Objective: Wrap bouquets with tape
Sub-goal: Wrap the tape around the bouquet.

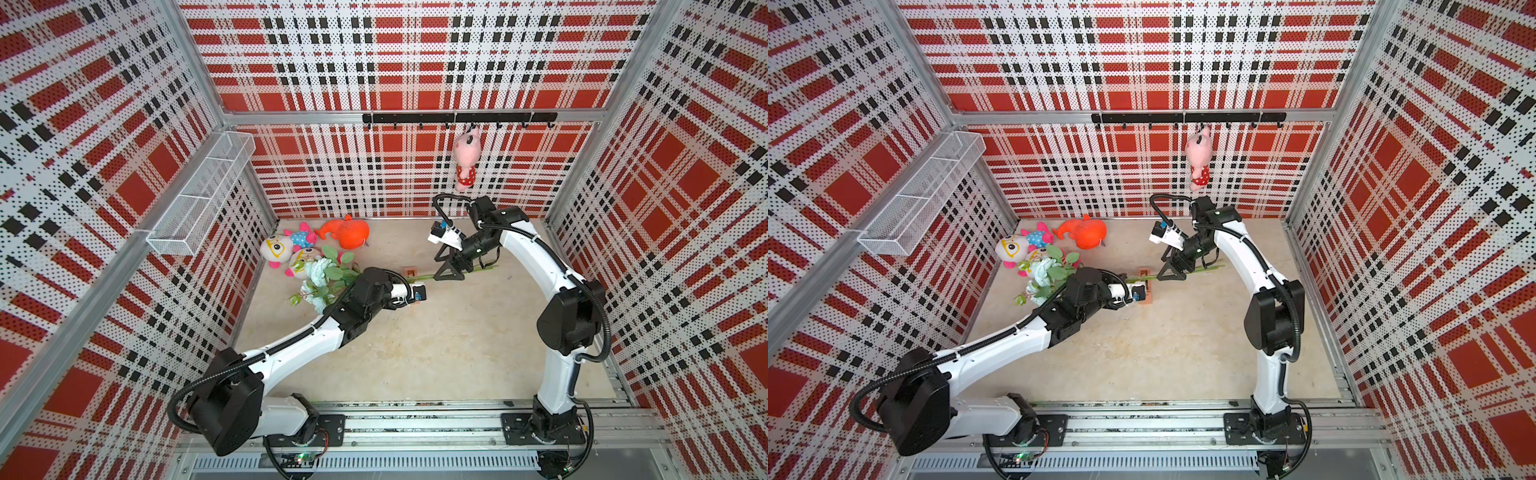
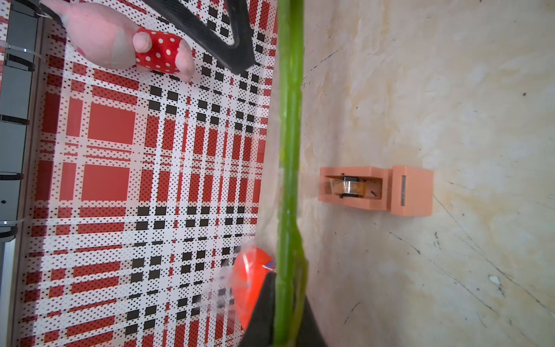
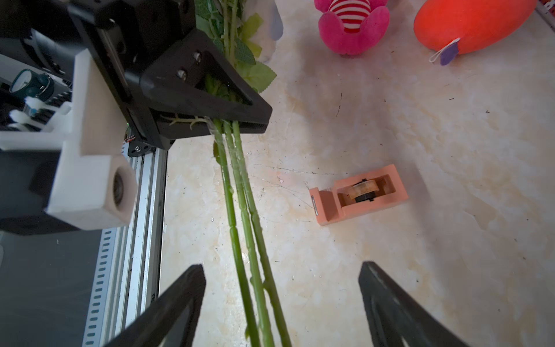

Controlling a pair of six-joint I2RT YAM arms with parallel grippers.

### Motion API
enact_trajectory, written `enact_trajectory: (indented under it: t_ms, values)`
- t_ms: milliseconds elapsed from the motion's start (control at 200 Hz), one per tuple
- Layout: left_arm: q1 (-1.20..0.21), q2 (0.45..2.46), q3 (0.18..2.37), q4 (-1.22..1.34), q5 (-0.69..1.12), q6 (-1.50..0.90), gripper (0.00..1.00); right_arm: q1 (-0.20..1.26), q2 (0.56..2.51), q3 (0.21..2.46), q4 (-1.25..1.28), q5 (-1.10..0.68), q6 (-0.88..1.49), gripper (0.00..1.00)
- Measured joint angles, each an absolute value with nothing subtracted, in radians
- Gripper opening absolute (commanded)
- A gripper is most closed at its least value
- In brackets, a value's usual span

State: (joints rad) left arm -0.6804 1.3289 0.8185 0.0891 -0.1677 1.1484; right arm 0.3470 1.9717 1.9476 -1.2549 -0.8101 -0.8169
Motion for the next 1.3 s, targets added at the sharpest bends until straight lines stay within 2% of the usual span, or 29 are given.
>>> enact_trajectory:
  t_ms: [155,266,296,386,536,586,621,666,736,872,1082,1167,1303]
  values:
    - [-0.664,1.329,0.822,0.081,-0.134,1.145,0.0,0.354,2.022,1.986,-1.276,-0.81,-0.835,0.75]
    - [-0.656,1.329,0.83,0.075,-0.126,1.143,0.0,0.364,2.053,2.0,-1.283,-0.807,-0.846,0.66]
    - [-0.655,1.329,0.833,0.073,-0.126,1.143,0.0,0.369,2.059,2.002,-1.284,-0.805,-0.846,0.6]
    - [-0.652,1.329,0.842,0.067,-0.127,1.139,0.0,0.382,2.075,2.021,-1.282,-0.796,-0.826,0.31]
    - [-0.616,1.33,0.859,0.056,-0.136,1.123,0.0,0.405,2.077,2.046,-1.262,-0.781,-0.795,0.1]
    - [-0.609,1.331,0.865,0.047,-0.143,1.122,0.09,0.409,2.075,2.035,-1.245,-0.783,-0.787,0.04]
    - [-0.606,1.332,0.867,0.043,-0.143,1.118,0.11,0.411,2.068,2.015,-1.228,-0.786,-0.786,0.0]
    - [-0.605,1.332,0.867,0.034,-0.142,1.107,0.16,0.414,2.054,1.983,-1.201,-0.781,-0.782,0.0]
    - [-0.605,1.33,0.867,0.034,-0.113,1.086,0.33,0.416,2.024,1.92,-1.137,-0.766,-0.774,0.0]
    - [-0.594,1.261,0.855,0.076,0.02,1.018,0.43,0.415,1.964,1.781,-0.946,-0.691,-0.74,0.0]
    - [-0.398,1.071,0.791,0.231,0.308,0.873,0.54,0.41,1.832,1.526,-0.653,-0.646,-0.731,0.0]
    - [-0.379,1.029,0.775,0.263,0.364,0.84,0.57,0.416,1.751,1.396,-0.524,-0.64,-0.77,0.0]
    - [-0.373,1.018,0.788,0.236,0.437,0.811,0.54,0.424,1.608,1.157,-0.261,-0.615,-0.815,0.0]
